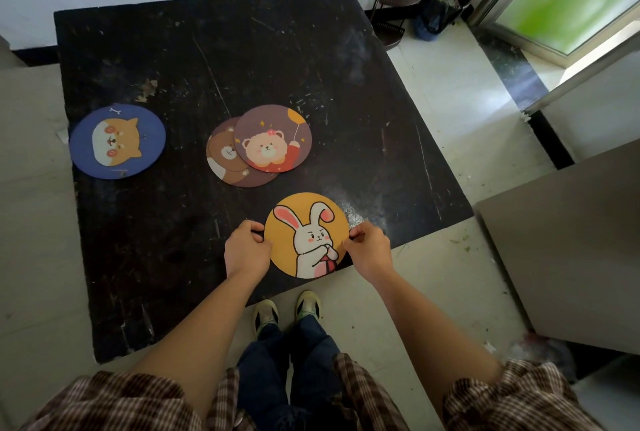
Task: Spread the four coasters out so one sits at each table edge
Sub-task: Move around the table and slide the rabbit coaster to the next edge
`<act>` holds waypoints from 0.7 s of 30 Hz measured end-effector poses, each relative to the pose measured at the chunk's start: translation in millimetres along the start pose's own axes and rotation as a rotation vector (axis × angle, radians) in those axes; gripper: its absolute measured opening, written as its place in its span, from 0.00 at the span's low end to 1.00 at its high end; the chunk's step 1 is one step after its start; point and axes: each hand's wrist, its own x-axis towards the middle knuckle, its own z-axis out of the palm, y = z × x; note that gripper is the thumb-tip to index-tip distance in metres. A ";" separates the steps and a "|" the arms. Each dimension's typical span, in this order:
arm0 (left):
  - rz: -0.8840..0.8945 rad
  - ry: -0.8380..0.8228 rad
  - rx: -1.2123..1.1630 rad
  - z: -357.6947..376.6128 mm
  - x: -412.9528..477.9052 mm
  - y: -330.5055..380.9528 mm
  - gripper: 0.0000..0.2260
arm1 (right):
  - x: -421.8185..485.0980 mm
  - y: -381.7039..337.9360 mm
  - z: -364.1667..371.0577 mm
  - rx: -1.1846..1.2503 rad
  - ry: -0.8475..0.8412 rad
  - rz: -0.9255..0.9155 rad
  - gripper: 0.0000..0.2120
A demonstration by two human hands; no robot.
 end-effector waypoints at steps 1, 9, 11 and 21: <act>-0.001 -0.003 -0.002 0.1 0.5 -0.6 0.13 | 0.2 0.4 -0.6 -0.004 -0.006 -0.006 0.06; 0.023 -0.045 0.097 -7.7 5.3 11.5 0.14 | 2.8 -11.2 -10.1 -0.057 0.004 0.018 0.05; 0.060 -0.054 0.137 -8.8 5.8 23.4 0.13 | 3.9 -16.1 -17.1 -0.081 0.008 -0.012 0.05; 0.329 -0.088 0.350 23.4 -9.4 117.5 0.16 | 34.6 -24.5 -88.0 -0.269 -0.064 -0.214 0.13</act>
